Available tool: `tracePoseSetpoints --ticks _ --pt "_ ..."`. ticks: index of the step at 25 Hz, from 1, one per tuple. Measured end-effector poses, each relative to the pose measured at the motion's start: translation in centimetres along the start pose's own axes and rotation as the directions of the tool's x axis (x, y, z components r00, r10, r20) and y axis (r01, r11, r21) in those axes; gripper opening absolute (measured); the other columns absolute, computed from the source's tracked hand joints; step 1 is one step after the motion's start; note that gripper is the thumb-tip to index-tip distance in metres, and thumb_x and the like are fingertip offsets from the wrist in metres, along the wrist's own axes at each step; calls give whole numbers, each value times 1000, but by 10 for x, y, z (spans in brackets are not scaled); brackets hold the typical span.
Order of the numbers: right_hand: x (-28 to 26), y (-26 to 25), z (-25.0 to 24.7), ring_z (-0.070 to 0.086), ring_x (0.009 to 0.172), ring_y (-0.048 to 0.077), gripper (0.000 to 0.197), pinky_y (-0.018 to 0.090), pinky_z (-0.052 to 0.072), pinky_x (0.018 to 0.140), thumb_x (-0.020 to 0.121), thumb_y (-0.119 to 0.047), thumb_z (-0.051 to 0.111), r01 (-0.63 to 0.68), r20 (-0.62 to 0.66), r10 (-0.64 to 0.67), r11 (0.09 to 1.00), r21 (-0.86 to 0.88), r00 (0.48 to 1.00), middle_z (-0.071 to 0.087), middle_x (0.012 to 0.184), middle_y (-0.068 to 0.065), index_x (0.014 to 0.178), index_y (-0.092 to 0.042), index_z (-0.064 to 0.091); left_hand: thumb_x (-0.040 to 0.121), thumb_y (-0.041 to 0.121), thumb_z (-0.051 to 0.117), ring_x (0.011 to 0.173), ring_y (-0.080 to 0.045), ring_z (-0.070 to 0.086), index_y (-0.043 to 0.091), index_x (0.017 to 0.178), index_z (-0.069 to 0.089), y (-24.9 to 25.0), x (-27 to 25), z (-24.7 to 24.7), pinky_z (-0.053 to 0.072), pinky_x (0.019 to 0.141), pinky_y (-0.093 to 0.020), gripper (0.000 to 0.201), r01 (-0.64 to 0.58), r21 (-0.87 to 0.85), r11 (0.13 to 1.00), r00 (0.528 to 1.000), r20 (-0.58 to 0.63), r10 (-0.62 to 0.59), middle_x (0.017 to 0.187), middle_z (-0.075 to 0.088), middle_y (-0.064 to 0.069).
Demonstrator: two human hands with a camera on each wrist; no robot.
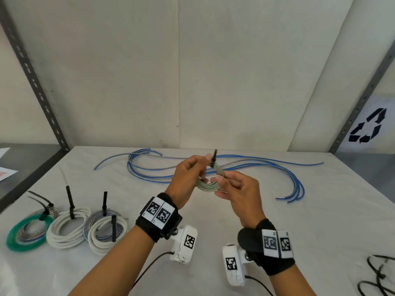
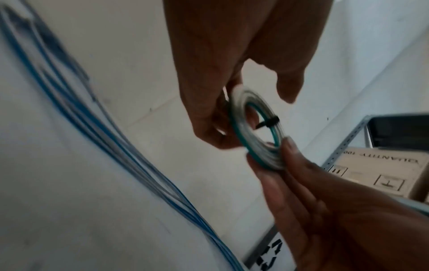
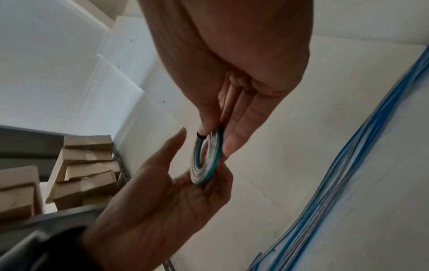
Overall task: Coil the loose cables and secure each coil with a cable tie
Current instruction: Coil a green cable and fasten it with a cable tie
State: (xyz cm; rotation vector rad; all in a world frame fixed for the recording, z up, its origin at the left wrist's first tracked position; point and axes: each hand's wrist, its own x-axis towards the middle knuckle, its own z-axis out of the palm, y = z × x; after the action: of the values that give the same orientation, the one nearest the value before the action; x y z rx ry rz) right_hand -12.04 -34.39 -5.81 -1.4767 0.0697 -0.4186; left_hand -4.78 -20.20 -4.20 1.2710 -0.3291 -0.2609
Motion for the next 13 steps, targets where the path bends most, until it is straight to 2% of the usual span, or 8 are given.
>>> tracePoseSetpoints --ticks 2,4,6,9,11,13 --pt "5 0 -8 76 83 22 15 27 60 69 91 -12 70 -8 -56 11 998 58 998 78 89 10 105 -6 71 89 24 73 81 -21 68 4 107 72 2 -5 -8 60 77 -35 27 -3 85 996 998 70 -3 87 71 -14" --pt "8 2 -9 76 84 24 17 27 60 69 92 -12 68 -26 -55 31 996 81 998 78 91 12 106 -3 70 90 10 72 89 -27 72 -2 109 72 4 -10 -20 62 81 -39 23 -6 88 996 996 86 -1 99 74 -23" --pt "8 6 -1 76 85 24 17 28 60 69 93 -13 68 -45 -27 47 996 75 999 78 92 13 106 -3 70 90 5 71 87 -27 73 -5 107 72 5 -15 -31 62 78 -36 20 -10 102 995 999 47 5 98 74 -25" --pt "5 9 14 76 84 22 13 28 59 70 93 -14 67 -84 73 77 992 98 994 78 93 13 103 -6 71 91 7 69 81 -21 73 -2 104 73 3 -26 -49 61 73 -31 17 39 66 997 999 10 -39 92 75 -16" --pt "6 10 26 75 82 21 13 31 59 71 93 -14 69 -100 119 90 992 83 989 78 91 13 102 -6 71 93 9 67 79 -17 73 -2 109 71 1 -35 -62 60 71 -28 20 90 23 996 995 -46 -89 95 74 -14" --pt "12 13 42 76 80 18 11 34 60 70 91 -16 72 3 103 5 997 -74 995 78 86 7 99 -8 73 94 14 69 80 -20 74 -4 115 68 -1 -41 -70 61 73 -29 28 125 43 991 981 -152 -118 104 74 -19"
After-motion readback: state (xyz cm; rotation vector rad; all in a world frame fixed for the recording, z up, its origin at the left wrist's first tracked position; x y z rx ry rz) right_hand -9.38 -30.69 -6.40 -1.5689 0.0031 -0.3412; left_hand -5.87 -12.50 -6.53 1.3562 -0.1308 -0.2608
